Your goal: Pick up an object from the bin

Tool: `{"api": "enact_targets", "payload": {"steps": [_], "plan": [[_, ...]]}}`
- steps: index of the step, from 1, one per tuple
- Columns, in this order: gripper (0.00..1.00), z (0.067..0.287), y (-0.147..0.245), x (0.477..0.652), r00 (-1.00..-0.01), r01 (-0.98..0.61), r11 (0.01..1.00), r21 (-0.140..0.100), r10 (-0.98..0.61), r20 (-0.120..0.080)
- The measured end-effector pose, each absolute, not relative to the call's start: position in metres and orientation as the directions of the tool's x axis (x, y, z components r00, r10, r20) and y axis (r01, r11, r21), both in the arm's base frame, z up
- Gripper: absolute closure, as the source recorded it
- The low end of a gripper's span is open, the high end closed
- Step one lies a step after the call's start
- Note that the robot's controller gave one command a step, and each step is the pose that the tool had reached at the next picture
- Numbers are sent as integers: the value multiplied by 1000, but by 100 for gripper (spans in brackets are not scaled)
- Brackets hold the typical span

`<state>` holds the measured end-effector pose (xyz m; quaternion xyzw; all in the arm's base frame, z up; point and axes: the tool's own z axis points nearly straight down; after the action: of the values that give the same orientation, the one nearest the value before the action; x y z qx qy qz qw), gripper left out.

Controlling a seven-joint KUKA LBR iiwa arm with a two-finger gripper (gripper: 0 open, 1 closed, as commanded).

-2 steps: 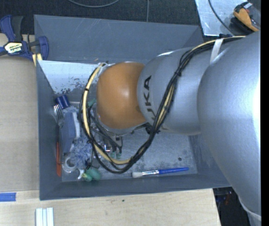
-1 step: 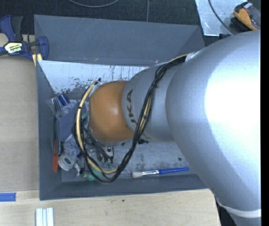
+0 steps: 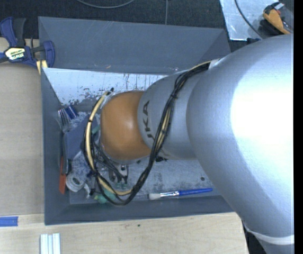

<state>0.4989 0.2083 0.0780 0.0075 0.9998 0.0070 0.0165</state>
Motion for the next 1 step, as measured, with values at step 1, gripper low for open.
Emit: {"api": "enact_targets", "payload": {"steps": [1], "plan": [[100,74,202,545,-963,-265,964,5,-265,-44]]}}
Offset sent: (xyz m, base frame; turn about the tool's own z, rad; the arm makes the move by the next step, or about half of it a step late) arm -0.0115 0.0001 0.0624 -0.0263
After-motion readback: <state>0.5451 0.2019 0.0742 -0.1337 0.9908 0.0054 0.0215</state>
